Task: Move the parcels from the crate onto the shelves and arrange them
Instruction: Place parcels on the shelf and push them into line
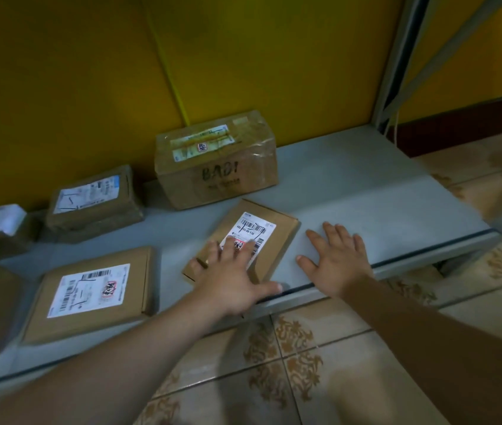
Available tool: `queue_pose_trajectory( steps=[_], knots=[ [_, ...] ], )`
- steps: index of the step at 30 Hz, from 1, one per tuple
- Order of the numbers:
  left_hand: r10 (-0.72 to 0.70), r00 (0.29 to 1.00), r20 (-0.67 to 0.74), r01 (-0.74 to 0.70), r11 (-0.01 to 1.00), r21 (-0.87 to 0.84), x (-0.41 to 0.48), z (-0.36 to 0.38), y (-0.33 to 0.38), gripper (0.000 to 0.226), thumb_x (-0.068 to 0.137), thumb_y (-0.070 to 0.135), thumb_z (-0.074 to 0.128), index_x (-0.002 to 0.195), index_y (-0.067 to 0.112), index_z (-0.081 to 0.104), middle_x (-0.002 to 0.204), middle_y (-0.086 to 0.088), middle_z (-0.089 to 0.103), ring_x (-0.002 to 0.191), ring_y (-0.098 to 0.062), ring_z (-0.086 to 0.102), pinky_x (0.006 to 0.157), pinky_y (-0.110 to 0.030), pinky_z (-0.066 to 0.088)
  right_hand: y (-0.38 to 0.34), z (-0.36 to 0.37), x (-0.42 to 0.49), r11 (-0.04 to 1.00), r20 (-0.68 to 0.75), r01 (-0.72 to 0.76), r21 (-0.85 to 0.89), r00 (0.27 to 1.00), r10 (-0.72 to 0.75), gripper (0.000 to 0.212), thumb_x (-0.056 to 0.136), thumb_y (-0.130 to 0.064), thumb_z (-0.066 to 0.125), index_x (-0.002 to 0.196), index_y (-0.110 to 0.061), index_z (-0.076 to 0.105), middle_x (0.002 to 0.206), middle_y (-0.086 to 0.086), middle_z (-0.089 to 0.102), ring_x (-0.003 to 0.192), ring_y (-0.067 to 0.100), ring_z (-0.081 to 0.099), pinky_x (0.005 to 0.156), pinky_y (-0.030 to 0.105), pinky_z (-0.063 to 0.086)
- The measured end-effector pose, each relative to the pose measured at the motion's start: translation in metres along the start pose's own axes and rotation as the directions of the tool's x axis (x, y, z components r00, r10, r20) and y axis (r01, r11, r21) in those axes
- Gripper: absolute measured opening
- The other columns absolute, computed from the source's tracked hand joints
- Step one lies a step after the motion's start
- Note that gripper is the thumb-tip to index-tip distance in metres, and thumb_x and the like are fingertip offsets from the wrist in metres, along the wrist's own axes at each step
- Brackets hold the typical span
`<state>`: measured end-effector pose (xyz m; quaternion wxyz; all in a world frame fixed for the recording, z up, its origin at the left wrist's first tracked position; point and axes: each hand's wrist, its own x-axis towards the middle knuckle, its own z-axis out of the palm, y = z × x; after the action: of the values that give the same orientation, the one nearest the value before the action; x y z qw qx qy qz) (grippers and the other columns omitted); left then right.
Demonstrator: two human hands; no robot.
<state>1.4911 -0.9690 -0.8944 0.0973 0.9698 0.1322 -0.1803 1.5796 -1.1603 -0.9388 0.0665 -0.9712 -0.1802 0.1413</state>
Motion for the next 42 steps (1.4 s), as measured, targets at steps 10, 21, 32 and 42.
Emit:
queue_pose_trajectory(
  steps=[10,21,32,42],
  knots=[
    [0.235,0.959,0.156,-0.273,0.916,0.293,0.019,-0.021,-0.054,0.090,0.086,0.053,0.058,0.150,0.047,-0.005,0.159,0.011,-0.021,0.147,-0.026,-0.018,0.113,-0.065,-0.003,0.002,0.001,-0.002,1.000,-0.017,0.005,0.010,1.000,-0.004,0.073,0.098,-0.065,0.018,0.159,-0.028,0.003,0.167,0.000,-0.006,0.153,0.021,-0.009,0.122,0.044,-0.006],
    [0.290,0.945,0.153,-0.325,0.896,0.304,0.016,-0.014,-0.063,0.079,0.091,0.061,0.046,0.149,0.048,-0.006,0.158,0.012,-0.023,0.145,-0.027,-0.024,0.115,-0.062,-0.006,0.009,0.003,-0.008,0.992,-0.030,0.093,-0.089,0.995,-0.096,0.109,0.063,-0.079,-0.011,0.159,-0.031,0.008,0.167,0.004,-0.003,0.153,0.024,-0.005,0.121,0.046,-0.006],
    [0.264,0.929,0.260,-0.307,0.942,0.139,-0.023,-0.072,-0.035,0.084,0.089,0.057,0.054,0.152,0.042,-0.001,0.162,0.005,-0.010,0.149,-0.021,-0.005,0.119,-0.050,0.002,-0.009,-0.090,-0.066,0.999,0.239,-0.011,-0.031,0.971,0.018,0.077,0.095,-0.062,0.043,0.156,-0.020,0.021,0.160,0.009,0.026,0.147,0.029,0.023,0.119,0.046,0.022],
    [0.307,0.922,0.236,-0.271,0.947,-0.171,-0.222,-0.291,-0.004,0.073,0.093,0.044,0.058,0.153,0.030,0.020,0.161,0.003,0.016,0.148,-0.018,0.013,0.120,-0.035,0.015,-0.111,-0.335,-0.261,0.988,0.362,-0.140,0.063,0.926,0.108,0.068,0.098,-0.055,0.042,0.155,-0.022,0.025,0.159,0.008,0.031,0.146,0.030,0.028,0.116,0.044,0.025]
  ],
)
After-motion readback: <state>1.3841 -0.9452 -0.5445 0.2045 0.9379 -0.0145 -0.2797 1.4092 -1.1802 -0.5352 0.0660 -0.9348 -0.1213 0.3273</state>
